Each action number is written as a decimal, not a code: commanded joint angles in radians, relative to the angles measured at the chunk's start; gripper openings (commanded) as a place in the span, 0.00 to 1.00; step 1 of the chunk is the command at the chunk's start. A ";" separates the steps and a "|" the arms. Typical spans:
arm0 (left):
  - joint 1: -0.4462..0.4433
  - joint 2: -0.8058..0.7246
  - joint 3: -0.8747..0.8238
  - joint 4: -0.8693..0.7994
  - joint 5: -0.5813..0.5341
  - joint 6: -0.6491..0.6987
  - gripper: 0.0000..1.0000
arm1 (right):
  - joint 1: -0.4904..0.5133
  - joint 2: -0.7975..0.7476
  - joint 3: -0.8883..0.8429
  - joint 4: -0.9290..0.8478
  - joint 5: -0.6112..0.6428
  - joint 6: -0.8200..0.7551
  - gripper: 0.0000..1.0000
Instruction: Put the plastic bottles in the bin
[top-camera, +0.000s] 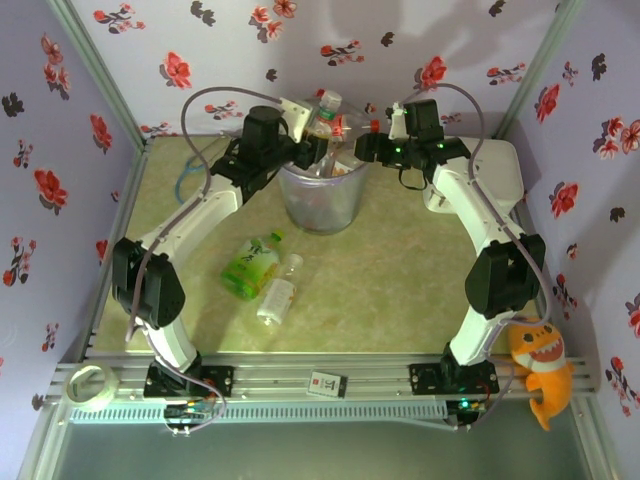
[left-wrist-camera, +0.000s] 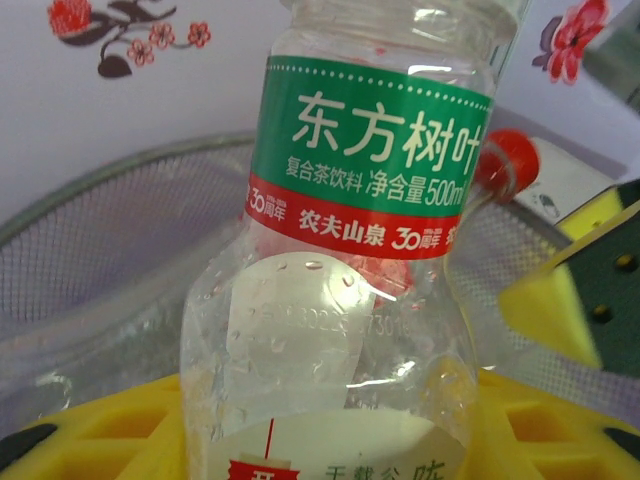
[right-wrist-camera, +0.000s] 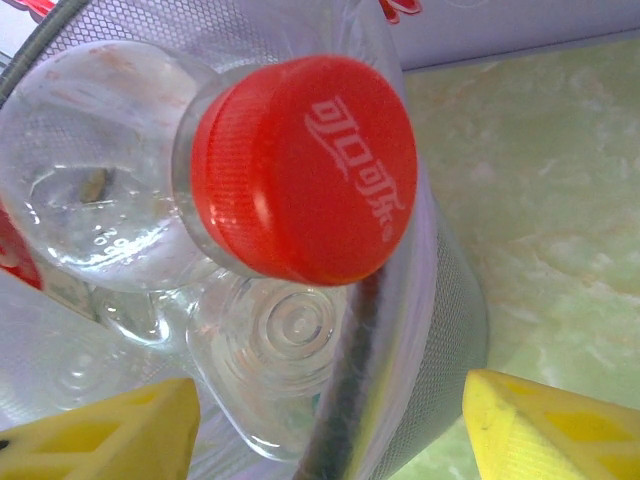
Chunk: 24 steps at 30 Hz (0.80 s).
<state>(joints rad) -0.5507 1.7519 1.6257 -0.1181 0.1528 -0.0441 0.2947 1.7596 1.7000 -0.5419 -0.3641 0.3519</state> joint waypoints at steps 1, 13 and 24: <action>0.022 -0.047 -0.040 0.039 -0.012 0.018 0.50 | 0.004 0.010 -0.006 0.013 -0.010 -0.001 0.71; 0.061 -0.057 -0.102 0.080 0.044 -0.029 0.83 | 0.004 0.011 -0.006 0.011 -0.011 -0.002 0.71; 0.061 -0.038 -0.021 0.049 0.053 -0.052 0.87 | 0.004 0.011 -0.008 0.011 -0.013 -0.002 0.71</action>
<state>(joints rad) -0.4995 1.7191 1.5566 -0.0498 0.2031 -0.0734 0.2947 1.7618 1.7000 -0.5350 -0.3706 0.3519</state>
